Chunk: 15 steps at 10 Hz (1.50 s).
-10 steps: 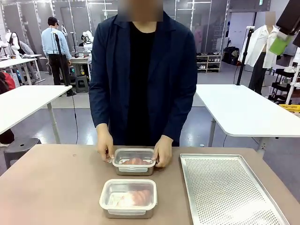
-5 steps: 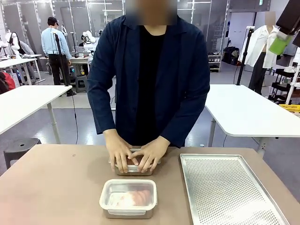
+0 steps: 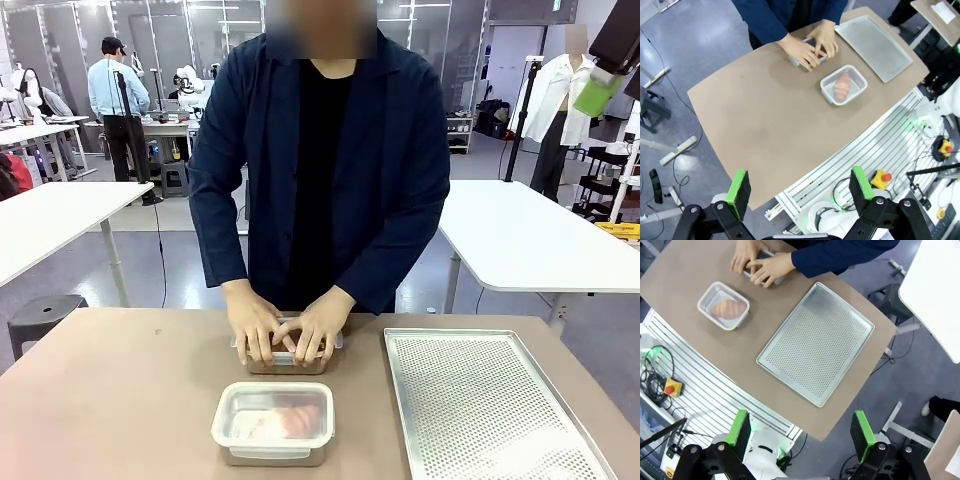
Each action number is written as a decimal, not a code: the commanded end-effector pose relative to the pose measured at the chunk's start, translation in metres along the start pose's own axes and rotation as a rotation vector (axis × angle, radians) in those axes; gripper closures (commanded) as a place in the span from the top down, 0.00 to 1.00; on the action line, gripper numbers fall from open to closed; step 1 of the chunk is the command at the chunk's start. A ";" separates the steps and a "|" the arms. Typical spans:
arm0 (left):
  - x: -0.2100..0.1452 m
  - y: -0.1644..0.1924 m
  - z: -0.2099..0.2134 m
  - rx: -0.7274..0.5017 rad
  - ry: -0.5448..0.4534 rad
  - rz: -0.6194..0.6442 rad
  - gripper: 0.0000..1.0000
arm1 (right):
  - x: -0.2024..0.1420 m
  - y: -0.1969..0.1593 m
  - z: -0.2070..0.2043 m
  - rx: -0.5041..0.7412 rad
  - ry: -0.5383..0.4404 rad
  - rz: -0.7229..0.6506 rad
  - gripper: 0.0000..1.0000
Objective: Place the bread into the airtight container.
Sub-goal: Pick up a Butter Roll and place it into an empty Airtight Container.
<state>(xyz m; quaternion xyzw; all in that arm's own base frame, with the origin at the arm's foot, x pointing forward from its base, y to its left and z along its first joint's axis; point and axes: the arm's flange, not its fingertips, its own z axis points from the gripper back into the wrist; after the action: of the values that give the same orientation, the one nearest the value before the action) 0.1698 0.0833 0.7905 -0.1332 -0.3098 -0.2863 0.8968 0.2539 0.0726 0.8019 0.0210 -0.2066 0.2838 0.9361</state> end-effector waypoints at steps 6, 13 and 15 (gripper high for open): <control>0.003 -0.001 0.003 -0.003 -0.003 -0.001 1.00 | 0.000 -0.003 0.000 0.003 -0.013 0.011 1.00; 0.003 -0.001 0.003 -0.003 -0.003 -0.001 1.00 | 0.000 -0.003 0.000 0.003 -0.013 0.011 1.00; 0.003 -0.001 0.003 -0.003 -0.003 -0.001 1.00 | 0.000 -0.003 0.000 0.003 -0.013 0.011 1.00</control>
<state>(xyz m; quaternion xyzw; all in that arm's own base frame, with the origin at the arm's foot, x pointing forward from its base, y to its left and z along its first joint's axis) 0.1698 0.0833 0.7905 -0.1332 -0.3098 -0.2863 0.8968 0.2539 0.0727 0.8019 0.0210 -0.2066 0.2839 0.9361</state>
